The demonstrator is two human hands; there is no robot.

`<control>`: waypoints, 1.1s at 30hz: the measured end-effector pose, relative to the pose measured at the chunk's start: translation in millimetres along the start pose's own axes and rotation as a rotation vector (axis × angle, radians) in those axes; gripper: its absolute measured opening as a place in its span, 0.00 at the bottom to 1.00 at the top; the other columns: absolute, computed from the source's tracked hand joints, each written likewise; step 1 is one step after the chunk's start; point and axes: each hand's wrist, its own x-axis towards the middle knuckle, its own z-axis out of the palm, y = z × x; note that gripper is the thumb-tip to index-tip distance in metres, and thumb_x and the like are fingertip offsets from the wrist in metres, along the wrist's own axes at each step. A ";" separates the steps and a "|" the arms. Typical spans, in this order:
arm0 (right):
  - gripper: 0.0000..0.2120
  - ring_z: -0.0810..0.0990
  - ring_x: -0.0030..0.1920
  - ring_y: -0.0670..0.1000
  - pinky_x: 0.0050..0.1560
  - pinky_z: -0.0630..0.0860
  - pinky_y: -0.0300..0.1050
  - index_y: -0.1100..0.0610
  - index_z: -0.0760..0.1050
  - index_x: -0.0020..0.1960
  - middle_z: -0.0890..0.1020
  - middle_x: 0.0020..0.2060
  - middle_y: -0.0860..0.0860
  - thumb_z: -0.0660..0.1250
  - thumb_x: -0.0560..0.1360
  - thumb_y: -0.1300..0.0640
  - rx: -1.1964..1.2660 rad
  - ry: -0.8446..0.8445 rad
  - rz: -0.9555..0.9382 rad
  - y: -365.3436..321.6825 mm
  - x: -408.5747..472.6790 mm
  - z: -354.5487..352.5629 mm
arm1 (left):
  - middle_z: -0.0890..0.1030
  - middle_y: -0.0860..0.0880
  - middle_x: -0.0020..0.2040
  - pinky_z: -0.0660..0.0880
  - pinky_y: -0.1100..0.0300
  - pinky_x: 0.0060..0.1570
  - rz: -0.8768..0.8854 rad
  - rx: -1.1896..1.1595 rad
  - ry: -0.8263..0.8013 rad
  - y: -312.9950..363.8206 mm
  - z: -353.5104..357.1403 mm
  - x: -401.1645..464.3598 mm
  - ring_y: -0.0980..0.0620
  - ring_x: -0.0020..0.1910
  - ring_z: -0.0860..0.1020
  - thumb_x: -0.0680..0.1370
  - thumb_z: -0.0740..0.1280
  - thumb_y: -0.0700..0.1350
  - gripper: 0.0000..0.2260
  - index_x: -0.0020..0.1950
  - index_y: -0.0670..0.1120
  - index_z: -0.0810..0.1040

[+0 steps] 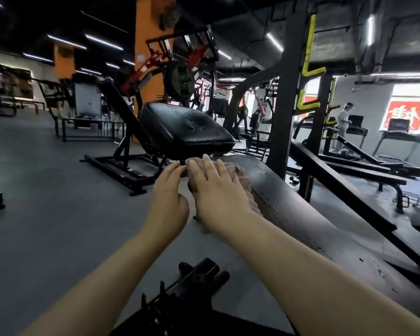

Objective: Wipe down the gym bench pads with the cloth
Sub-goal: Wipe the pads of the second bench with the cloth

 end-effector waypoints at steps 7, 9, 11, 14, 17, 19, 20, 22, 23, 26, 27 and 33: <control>0.27 0.43 0.77 0.55 0.74 0.47 0.58 0.51 0.47 0.78 0.44 0.78 0.51 0.54 0.82 0.51 0.217 -0.037 0.006 -0.7 32.7 -14.5 | 0.63 0.43 0.72 0.46 0.85 0.54 -0.056 0.016 0.004 31.9 -9.7 20.4 0.51 0.71 0.61 0.76 0.56 0.29 0.22 0.70 0.38 0.66; 0.26 0.45 0.77 0.53 0.75 0.47 0.54 0.52 0.48 0.78 0.43 0.77 0.51 0.52 0.83 0.50 0.390 -0.003 -0.012 8.3 23.0 -23.1 | 0.62 0.42 0.73 0.47 0.82 0.58 -0.023 0.103 -0.030 45.6 -10.0 24.1 0.50 0.72 0.60 0.77 0.55 0.31 0.22 0.71 0.37 0.64; 0.24 0.49 0.76 0.52 0.73 0.48 0.45 0.55 0.52 0.77 0.48 0.77 0.52 0.51 0.83 0.53 0.484 0.121 -0.005 20.6 4.1 -26.9 | 0.65 0.39 0.71 0.51 0.65 0.71 0.092 0.182 -0.163 57.3 -3.2 24.9 0.43 0.72 0.61 0.79 0.52 0.37 0.20 0.70 0.35 0.66; 0.19 0.62 0.69 0.53 0.64 0.60 0.41 0.59 0.64 0.70 0.64 0.68 0.53 0.54 0.80 0.57 0.455 0.264 0.093 38.5 -30.1 -21.0 | 0.61 0.34 0.72 0.52 0.46 0.72 0.020 0.459 -0.395 62.0 18.2 28.4 0.37 0.72 0.58 0.81 0.52 0.49 0.25 0.73 0.36 0.58; 0.16 0.71 0.56 0.53 0.52 0.65 0.40 0.59 0.69 0.60 0.68 0.56 0.52 0.50 0.77 0.54 0.390 0.246 0.164 51.8 -52.6 -3.5 | 0.60 0.38 0.71 0.60 0.49 0.66 -0.078 0.624 -0.462 68.9 21.8 44.9 0.38 0.69 0.61 0.81 0.52 0.57 0.29 0.75 0.40 0.55; 0.15 0.73 0.51 0.54 0.52 0.70 0.46 0.57 0.71 0.55 0.70 0.53 0.51 0.49 0.78 0.53 0.278 0.242 0.148 60.4 -58.7 5.5 | 0.62 0.40 0.71 0.64 0.49 0.63 -0.043 0.671 -0.560 72.8 19.9 61.5 0.39 0.68 0.64 0.80 0.52 0.59 0.29 0.75 0.44 0.56; 0.17 0.74 0.49 0.54 0.52 0.71 0.48 0.56 0.72 0.53 0.72 0.52 0.50 0.47 0.77 0.51 0.237 0.247 0.127 63.6 -59.4 8.5 | 0.61 0.41 0.71 0.64 0.49 0.63 -0.028 0.694 -0.625 73.8 18.1 71.0 0.40 0.68 0.64 0.80 0.52 0.60 0.29 0.76 0.45 0.55; 0.22 0.75 0.49 0.53 0.56 0.71 0.47 0.55 0.74 0.54 0.75 0.52 0.49 0.44 0.76 0.49 0.183 0.238 0.099 67.3 -59.9 10.8 | 0.58 0.43 0.74 0.64 0.48 0.65 -0.013 0.748 -0.751 72.1 19.4 87.0 0.40 0.70 0.63 0.80 0.51 0.61 0.29 0.77 0.48 0.52; 0.22 0.75 0.50 0.52 0.58 0.70 0.47 0.54 0.75 0.56 0.75 0.53 0.49 0.44 0.76 0.50 0.154 0.238 0.098 68.2 -59.2 11.8 | 0.57 0.44 0.75 0.64 0.48 0.66 -0.002 0.758 -0.791 71.8 21.9 93.3 0.40 0.71 0.62 0.80 0.51 0.61 0.29 0.77 0.49 0.51; 0.18 0.79 0.44 0.51 0.56 0.76 0.53 0.54 0.77 0.53 0.79 0.48 0.48 0.50 0.75 0.51 0.071 0.297 0.120 66.7 -58.9 15.7 | 0.51 0.44 0.77 0.58 0.48 0.70 0.014 0.749 -0.875 74.3 31.1 107.4 0.41 0.74 0.57 0.80 0.52 0.61 0.30 0.78 0.51 0.49; 0.18 0.80 0.42 0.50 0.54 0.78 0.54 0.53 0.78 0.51 0.80 0.46 0.47 0.51 0.75 0.51 0.060 0.314 0.139 65.9 -58.6 16.4 | 0.50 0.44 0.77 0.56 0.49 0.71 0.011 0.744 -0.898 75.0 34.6 111.6 0.41 0.74 0.56 0.80 0.52 0.61 0.30 0.78 0.51 0.48; 0.20 0.82 0.48 0.50 0.60 0.72 0.56 0.53 0.79 0.55 0.81 0.49 0.46 0.50 0.75 0.51 0.082 0.349 0.178 63.4 -59.5 26.1 | 0.59 0.41 0.75 0.60 0.53 0.68 -0.012 0.691 -0.962 70.4 56.7 132.4 0.41 0.71 0.63 0.80 0.50 0.63 0.29 0.78 0.54 0.47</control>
